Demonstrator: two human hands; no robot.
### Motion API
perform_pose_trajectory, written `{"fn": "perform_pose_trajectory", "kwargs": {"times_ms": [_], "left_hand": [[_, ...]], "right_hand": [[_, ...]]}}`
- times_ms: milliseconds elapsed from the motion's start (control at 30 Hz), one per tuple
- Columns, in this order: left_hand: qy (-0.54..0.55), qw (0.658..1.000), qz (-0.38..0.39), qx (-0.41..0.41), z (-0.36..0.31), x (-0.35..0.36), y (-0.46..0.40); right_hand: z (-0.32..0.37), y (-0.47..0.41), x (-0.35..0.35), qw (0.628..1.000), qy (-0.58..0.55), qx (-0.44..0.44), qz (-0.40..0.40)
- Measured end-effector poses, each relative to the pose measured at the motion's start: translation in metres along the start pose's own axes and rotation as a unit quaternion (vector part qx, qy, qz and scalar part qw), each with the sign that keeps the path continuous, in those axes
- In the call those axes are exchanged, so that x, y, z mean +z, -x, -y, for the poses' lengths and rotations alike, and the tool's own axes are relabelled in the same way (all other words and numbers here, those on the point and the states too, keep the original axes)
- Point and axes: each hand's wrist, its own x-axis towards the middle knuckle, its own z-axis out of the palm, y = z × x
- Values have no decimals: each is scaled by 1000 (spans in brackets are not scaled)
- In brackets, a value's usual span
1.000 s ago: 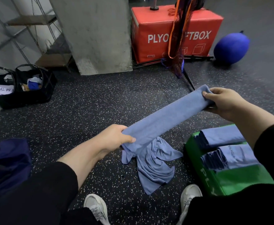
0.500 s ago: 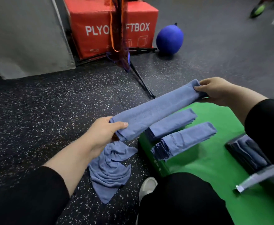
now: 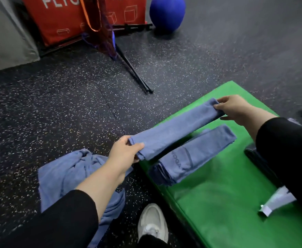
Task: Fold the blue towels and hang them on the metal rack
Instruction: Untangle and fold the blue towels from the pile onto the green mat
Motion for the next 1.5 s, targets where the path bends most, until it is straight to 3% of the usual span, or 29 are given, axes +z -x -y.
{"fn": "perform_pose_trajectory", "kwargs": {"times_ms": [167, 233, 333, 400, 467, 567, 667, 833, 933, 1033, 1167, 1300, 1400, 1500], "left_hand": [[-20, 1000, -12, -4, 12, 18, -31], [-128, 989, -63, 38, 15, 20, -42], [-391, 891, -141, 184, 16, 24, -42], [-462, 825, -111, 305, 15, 32, -39], [-515, 774, -62, 364, 19, 41, -41], [-608, 714, 11, 347, 22, 46, -41], [-649, 697, 41, 304, 24, 42, -40], [-618, 708, 35, 340, 23, 33, -32], [-563, 752, -7, 343, 18, 17, -24], [-520, 800, -50, 294, 15, -24, -16], [-552, 805, -67, 209, 29, -112, 0], [-571, 805, -93, 132, 50, -206, 24], [-579, 803, -113, 84, 67, -254, 36], [-571, 812, -111, 49, 86, -279, 45]], "right_hand": [[-11, -41, 14, 999, 30, 6, -12], [-10, -54, 17, 997, 75, -3, -27], [-6, -63, 28, 971, 216, -46, -94], [-1, -55, 43, 951, 268, -109, -110], [5, -41, 59, 933, 314, -154, -82], [7, -27, 74, 912, 377, -157, -36], [3, -24, 79, 910, 383, -159, -11], [12, -11, 78, 918, 351, -180, -41], [29, 5, 83, 916, 317, -240, -51], [68, 34, 101, 902, 285, -323, -38], [139, 95, 155, 859, 310, -401, 66], [193, 165, 234, 794, 396, -415, 199], [200, 198, 297, 750, 448, -416, 255], [182, 210, 354, 734, 471, -402, 279]]}}
